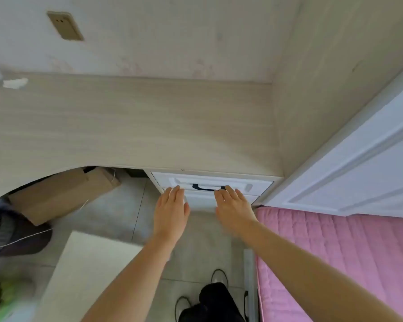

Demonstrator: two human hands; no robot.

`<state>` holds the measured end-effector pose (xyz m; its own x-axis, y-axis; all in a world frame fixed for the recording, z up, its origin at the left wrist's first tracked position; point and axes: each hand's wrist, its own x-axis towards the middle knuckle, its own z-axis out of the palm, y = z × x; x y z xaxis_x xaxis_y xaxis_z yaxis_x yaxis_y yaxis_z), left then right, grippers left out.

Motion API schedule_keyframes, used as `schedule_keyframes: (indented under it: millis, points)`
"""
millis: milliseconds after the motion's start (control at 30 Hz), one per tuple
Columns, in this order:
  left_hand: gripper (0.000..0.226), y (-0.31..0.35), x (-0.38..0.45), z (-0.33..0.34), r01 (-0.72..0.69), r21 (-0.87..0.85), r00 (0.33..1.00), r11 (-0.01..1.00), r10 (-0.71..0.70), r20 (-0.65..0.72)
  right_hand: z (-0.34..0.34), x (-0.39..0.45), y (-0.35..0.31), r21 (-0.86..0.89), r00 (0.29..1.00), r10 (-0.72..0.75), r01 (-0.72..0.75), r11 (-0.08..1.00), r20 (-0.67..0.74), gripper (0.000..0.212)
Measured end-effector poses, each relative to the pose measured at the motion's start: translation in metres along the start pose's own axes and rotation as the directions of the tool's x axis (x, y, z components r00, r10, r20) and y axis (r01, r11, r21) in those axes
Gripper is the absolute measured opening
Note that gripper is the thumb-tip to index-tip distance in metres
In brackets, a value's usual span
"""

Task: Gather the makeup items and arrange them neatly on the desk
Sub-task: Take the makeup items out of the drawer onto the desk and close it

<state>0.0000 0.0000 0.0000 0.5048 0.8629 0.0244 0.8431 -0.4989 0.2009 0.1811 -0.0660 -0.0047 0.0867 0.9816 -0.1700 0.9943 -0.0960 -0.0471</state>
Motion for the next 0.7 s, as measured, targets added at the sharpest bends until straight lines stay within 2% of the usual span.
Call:
schedule_keyframes:
  millis: [67, 233, 433, 700]
  points:
    - [0.042, 0.0, 0.014, 0.013, 0.019, -0.018, 1.0, 1.0, -0.019, 0.014, 0.017, 0.014, 0.004, 0.019, 1.0, -0.023, 0.024, 1.0, -0.013, 0.048]
    - [0.046, -0.006, 0.046, 0.041, -0.015, 0.018, 0.999, 1.0, 0.015, 0.033, 0.048, 0.046, 0.011, 0.099, 0.967, -0.134, 0.115, 0.988, 0.215, 0.05]
    - [0.051, -0.021, 0.068, 0.068, -0.015, 0.004, 1.0, 1.0, 0.015, 0.016, 0.067, 0.082, 0.014, 0.12, 0.949, -0.083, 0.048, 0.992, 0.304, 0.052]
    - [0.062, -0.034, 0.063, 0.083, -0.045, -0.016, 0.998, 0.999, 0.045, 0.05, 0.089, 0.101, 0.002, 0.151, 0.945, -0.006, -0.046, 0.987, 0.326, 0.055]
